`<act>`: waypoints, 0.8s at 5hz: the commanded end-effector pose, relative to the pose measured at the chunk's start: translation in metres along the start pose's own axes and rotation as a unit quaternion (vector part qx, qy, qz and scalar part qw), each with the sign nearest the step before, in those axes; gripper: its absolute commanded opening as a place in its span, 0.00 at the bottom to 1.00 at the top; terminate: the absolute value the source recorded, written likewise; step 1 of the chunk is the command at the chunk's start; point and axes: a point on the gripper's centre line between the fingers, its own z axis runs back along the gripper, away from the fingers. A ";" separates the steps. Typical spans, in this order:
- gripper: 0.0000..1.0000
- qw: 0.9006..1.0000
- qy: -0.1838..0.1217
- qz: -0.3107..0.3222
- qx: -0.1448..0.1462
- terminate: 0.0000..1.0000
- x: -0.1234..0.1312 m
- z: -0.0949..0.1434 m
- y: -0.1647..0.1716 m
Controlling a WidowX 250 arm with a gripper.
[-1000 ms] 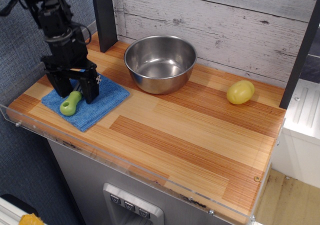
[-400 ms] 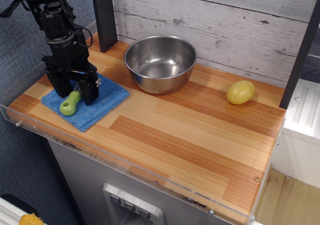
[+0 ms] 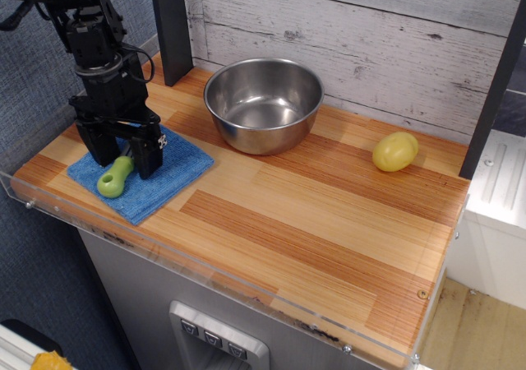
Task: Pick up the green spatula and place it next to the blue cloth
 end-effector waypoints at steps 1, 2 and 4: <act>1.00 1.000 -0.024 -0.008 0.016 0.00 0.004 0.022 -0.001; 1.00 1.000 -0.023 -0.006 0.015 0.00 0.002 0.021 0.001; 0.00 1.000 -0.028 0.002 0.010 0.00 0.001 0.022 0.004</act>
